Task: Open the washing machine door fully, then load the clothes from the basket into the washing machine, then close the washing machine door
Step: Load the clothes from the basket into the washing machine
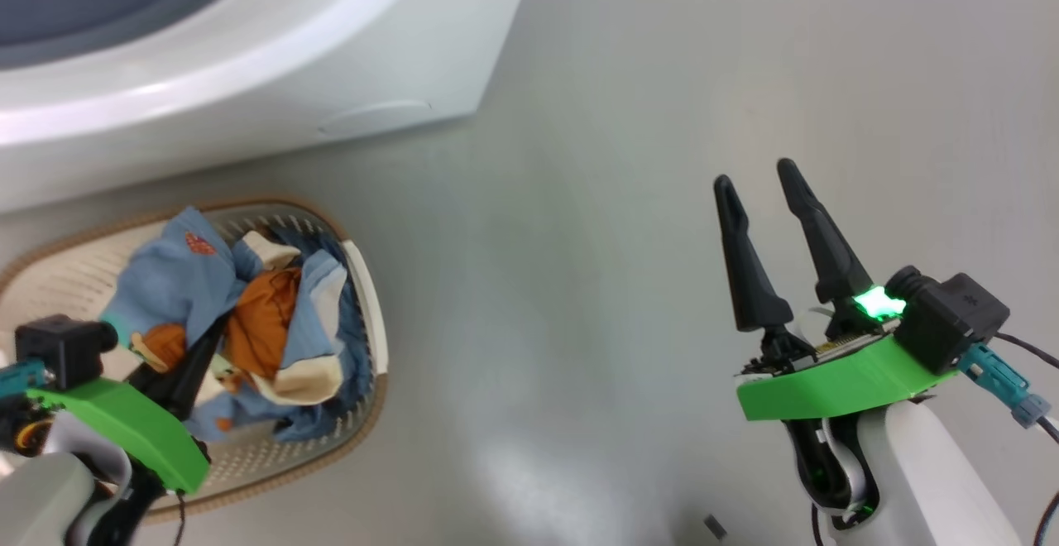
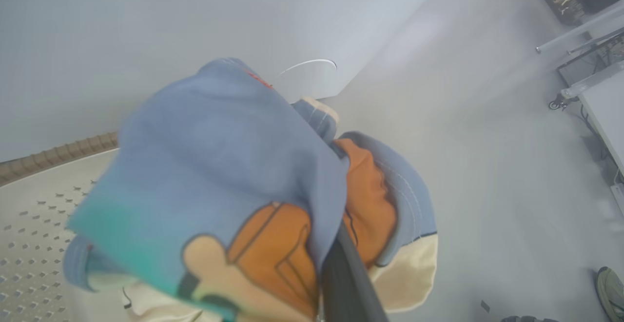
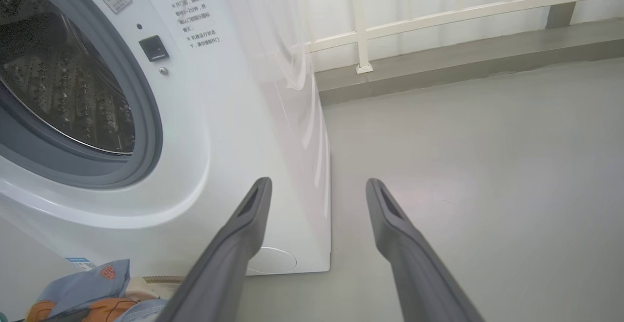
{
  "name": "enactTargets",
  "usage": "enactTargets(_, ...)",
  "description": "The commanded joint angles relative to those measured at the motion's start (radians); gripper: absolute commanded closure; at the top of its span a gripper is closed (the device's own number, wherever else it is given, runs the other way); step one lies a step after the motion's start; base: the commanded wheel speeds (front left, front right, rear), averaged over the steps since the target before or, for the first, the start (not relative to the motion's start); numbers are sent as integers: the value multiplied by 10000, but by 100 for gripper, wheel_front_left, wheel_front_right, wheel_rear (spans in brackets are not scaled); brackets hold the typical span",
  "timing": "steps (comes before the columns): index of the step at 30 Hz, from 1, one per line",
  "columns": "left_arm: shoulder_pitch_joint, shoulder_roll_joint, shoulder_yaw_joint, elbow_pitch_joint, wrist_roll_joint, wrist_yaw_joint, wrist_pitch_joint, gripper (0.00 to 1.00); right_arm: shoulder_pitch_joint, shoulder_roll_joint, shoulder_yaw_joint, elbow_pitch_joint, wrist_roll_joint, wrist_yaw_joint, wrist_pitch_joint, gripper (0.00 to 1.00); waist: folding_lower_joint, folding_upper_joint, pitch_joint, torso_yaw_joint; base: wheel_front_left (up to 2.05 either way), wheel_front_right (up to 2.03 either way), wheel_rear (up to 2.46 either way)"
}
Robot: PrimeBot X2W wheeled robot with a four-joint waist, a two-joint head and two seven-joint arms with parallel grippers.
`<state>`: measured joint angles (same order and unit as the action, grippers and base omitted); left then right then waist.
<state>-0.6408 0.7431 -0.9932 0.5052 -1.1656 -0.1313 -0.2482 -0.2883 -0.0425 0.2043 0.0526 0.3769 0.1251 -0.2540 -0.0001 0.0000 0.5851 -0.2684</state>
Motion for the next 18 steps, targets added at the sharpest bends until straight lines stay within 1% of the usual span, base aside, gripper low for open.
enactTargets(1, 294, 273, 667, -286, 205, 6, -134, 100, 375, -78, 62, -106, -65, 56, -78, 0, 1, 0, -958, 510, 0, 0, 0)
enactTargets(5, 976, -37, 1760, -689, 725, 6, -134, 100, 523, -78, -92, 187, -207, 56, -78, 0, 1, 0, -1607, 760, 0, 0, 0)
enactTargets(9, 1675, -474, 2869, -1180, 1178, 6, -134, 100, 660, -78, -213, 483, -317, 56, -78, 0, 1, 0, -2259, 1002, 0, 0, 0)
enactTargets(10, 1675, -474, 2869, -1180, 1178, 6, -134, 100, 660, -78, -213, 483, -317, 56, -78, 0, 1, 0, -2259, 1002, 0, 0, 0)
enactTargets(18, 2849, -1364, 4376, -1993, 2178, 6, -135, 100, 1016, -77, -459, 1035, -573, 56, -78, 0, 1, 0, -3511, 1426, 0, 0, 0)
